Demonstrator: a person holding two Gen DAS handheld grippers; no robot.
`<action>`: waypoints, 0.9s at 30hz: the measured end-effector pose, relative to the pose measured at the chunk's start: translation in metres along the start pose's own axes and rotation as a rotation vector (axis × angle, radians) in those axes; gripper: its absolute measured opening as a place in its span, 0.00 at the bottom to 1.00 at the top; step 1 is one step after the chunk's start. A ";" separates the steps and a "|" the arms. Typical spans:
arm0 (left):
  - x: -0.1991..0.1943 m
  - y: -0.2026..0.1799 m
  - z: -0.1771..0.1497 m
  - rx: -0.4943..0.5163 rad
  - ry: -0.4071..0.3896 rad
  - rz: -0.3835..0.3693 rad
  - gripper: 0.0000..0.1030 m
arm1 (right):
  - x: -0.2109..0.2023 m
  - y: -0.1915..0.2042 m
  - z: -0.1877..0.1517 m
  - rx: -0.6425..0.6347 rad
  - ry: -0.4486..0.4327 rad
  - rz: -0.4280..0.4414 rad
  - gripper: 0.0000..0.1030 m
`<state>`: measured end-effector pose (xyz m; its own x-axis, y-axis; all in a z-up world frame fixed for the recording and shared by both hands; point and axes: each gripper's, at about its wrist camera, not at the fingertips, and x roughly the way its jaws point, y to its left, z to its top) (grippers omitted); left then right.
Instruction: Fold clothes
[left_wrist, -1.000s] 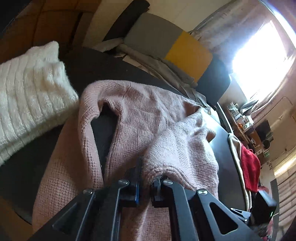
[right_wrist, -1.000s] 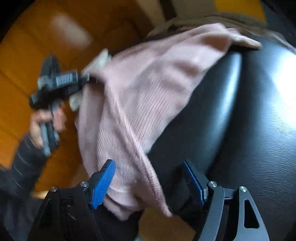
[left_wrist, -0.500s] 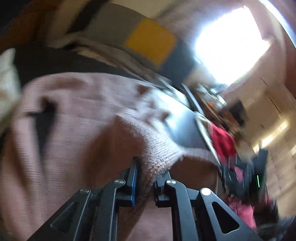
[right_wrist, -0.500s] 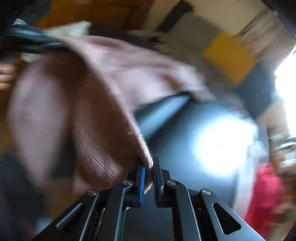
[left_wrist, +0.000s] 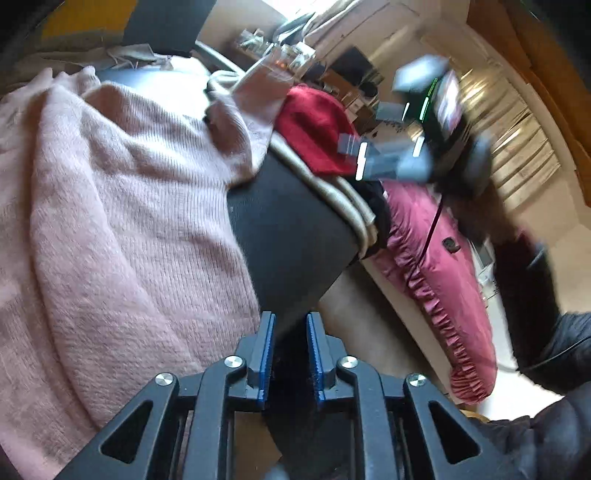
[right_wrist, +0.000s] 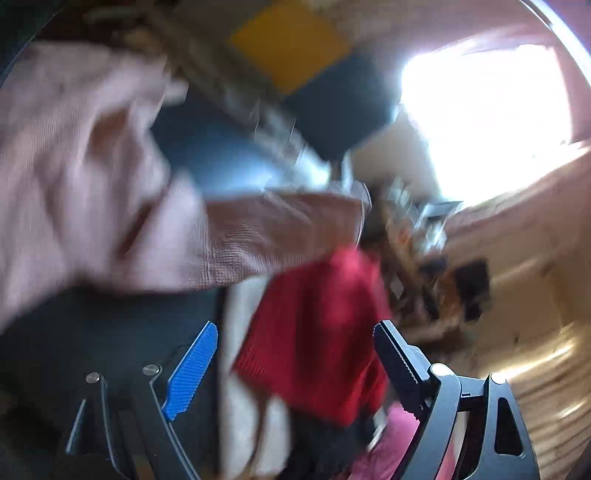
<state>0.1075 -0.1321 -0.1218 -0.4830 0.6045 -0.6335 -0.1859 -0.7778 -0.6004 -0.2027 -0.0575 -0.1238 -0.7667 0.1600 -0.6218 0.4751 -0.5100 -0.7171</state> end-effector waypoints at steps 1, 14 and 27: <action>-0.009 0.005 0.004 -0.011 -0.024 0.009 0.19 | 0.008 0.005 -0.013 0.020 0.033 0.038 0.84; -0.133 0.176 0.054 -0.291 -0.365 0.624 0.22 | -0.008 0.056 0.068 0.465 -0.203 0.949 0.86; -0.101 0.232 0.045 -0.312 -0.349 0.704 0.24 | 0.093 0.046 0.046 0.615 -0.064 0.805 0.79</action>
<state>0.0744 -0.3811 -0.1746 -0.6440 -0.1309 -0.7538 0.4772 -0.8389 -0.2620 -0.2719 -0.1045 -0.2000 -0.3474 -0.4593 -0.8176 0.5700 -0.7957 0.2048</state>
